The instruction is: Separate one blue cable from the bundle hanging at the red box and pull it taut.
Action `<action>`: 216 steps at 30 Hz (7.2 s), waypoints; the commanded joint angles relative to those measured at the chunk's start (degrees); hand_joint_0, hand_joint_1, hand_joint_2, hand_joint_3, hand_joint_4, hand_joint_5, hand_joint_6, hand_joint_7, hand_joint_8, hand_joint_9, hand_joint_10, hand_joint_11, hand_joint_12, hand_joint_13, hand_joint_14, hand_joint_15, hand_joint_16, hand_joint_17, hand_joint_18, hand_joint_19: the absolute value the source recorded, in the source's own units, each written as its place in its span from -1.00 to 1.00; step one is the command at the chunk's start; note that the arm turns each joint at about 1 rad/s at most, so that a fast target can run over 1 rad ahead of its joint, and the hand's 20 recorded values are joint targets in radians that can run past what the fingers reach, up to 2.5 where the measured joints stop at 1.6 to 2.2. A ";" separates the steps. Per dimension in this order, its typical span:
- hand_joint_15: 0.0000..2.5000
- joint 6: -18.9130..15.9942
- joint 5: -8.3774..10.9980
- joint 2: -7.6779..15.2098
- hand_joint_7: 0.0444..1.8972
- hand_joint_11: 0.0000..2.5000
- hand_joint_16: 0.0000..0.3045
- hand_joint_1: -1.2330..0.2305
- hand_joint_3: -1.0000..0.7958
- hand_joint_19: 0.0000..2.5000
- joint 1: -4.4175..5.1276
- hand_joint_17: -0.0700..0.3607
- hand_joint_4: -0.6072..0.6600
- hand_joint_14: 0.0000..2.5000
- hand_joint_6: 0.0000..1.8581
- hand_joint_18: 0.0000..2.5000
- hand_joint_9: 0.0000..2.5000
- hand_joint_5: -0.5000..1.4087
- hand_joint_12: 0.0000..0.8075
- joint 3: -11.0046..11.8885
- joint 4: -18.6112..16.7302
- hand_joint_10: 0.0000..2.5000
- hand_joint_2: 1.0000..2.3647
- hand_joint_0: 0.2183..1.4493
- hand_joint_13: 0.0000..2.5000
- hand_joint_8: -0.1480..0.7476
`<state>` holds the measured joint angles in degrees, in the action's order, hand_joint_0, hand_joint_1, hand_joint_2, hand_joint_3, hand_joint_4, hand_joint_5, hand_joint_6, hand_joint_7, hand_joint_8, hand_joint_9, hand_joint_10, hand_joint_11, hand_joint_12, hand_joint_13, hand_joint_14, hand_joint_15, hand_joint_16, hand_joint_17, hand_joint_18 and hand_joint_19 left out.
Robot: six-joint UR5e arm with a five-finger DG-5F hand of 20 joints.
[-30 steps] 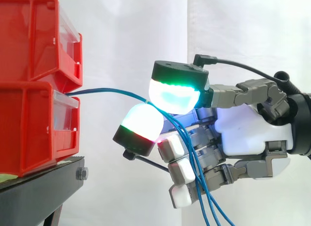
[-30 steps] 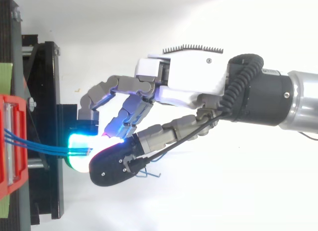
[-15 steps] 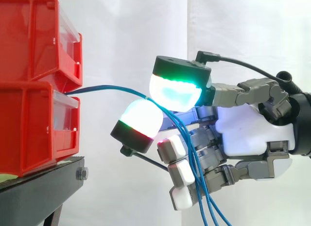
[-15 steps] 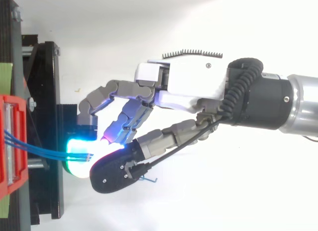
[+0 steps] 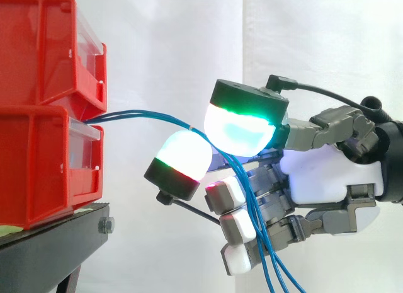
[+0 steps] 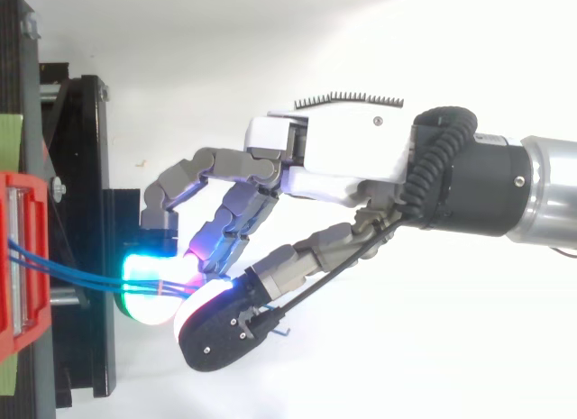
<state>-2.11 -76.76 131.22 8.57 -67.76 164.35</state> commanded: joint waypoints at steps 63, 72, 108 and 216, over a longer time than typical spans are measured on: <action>-0.35 -0.09 0.12 0.00 -0.01 -0.23 -0.75 -0.41 -0.44 -0.53 0.13 -0.29 0.09 -0.98 -0.08 -0.27 -0.16 -0.68 -0.13 -0.18 0.70 -0.99 -1.00 -0.40 -0.14 -0.01; -0.36 -0.18 0.12 0.00 0.01 -0.23 -0.75 -0.39 -0.44 -0.52 0.22 -0.27 0.11 -0.98 -0.10 -0.26 -0.16 -0.68 -0.14 -0.26 1.50 -0.99 -1.00 -0.42 -0.15 0.00; -0.34 -0.35 1.09 0.09 0.05 -0.24 -0.74 -0.49 -0.13 -0.50 0.31 -0.26 -0.02 -0.98 -0.09 -0.28 -0.19 -0.69 -0.21 -2.11 0.35 -0.99 -0.97 -0.19 -0.22 -0.04; -0.35 -0.18 2.58 0.00 0.07 -0.22 -0.73 -0.54 -0.44 -0.45 0.40 -0.24 -0.35 -0.98 -0.07 -0.27 -0.21 -0.68 -0.11 -2.20 -0.79 -0.98 -1.00 -0.06 -0.24 -0.08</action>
<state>-2.28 -74.16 131.22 9.00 -69.96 163.56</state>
